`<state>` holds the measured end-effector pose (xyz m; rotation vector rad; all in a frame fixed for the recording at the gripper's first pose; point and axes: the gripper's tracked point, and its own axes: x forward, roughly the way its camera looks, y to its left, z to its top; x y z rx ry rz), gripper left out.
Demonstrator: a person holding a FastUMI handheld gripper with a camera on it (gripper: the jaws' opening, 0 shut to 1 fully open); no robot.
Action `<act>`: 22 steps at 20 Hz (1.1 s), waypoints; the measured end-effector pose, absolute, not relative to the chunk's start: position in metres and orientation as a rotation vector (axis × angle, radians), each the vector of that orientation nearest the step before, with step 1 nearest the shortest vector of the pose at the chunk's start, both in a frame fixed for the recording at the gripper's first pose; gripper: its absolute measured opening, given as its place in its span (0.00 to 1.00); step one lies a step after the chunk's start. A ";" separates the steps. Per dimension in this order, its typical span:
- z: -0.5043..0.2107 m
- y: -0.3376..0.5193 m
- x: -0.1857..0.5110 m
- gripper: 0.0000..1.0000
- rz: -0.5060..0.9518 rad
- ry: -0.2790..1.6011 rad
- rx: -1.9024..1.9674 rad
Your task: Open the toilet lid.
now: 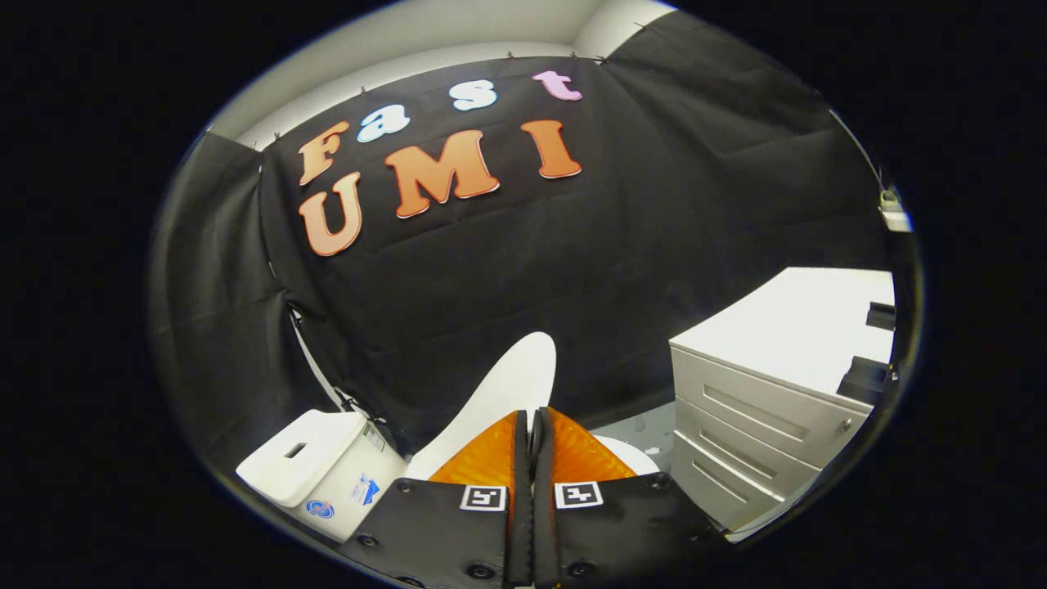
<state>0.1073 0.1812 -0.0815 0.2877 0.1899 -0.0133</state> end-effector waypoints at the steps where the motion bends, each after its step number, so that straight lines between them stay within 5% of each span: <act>1: -0.074 0.190 0.107 0.08 -0.006 0.188 0.267; 22: 0.031 0.385 0.109 0.08 0.134 0.104 0.037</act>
